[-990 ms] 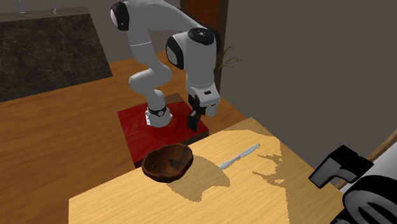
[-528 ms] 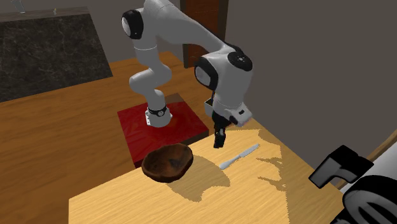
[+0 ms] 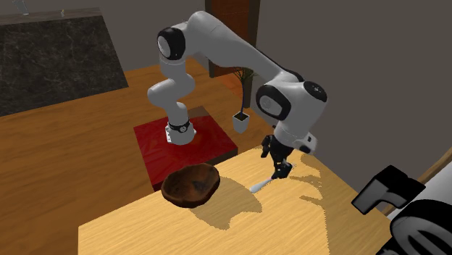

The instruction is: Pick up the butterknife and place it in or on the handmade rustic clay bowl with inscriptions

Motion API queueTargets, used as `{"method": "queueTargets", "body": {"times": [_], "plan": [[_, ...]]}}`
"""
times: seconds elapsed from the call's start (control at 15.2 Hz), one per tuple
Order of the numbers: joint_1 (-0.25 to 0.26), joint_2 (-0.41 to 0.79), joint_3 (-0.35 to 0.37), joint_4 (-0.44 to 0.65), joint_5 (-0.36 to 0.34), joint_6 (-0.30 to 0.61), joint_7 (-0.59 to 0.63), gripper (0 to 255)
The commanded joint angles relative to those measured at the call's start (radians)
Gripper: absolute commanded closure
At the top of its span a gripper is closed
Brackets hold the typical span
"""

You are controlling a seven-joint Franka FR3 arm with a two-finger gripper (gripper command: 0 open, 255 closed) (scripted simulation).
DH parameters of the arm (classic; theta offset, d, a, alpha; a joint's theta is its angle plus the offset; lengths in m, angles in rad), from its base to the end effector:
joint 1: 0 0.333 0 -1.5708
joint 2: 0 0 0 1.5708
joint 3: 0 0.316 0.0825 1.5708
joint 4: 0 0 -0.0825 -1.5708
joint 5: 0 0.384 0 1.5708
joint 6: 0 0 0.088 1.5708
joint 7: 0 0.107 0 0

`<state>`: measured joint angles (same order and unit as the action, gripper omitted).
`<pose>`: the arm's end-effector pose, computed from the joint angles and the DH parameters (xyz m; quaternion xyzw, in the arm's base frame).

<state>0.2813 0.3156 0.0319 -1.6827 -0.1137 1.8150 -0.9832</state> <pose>0.6003 0.1828 0.4029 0.7817 0.6151 -0.1022 0.0159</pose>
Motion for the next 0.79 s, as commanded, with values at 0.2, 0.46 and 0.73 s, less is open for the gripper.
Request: {"method": "queueTargets", "body": {"times": [0.2,0.46,0.73], "plan": [[0.036,0.126,0.030,0.092,-0.054,0.011,-0.090,0],[0.032,0.131,0.028,0.046,-0.057,0.062,-0.087,0],[0.030,0.136,0.027,0.019,-0.059,0.095,-0.085,0]]}}
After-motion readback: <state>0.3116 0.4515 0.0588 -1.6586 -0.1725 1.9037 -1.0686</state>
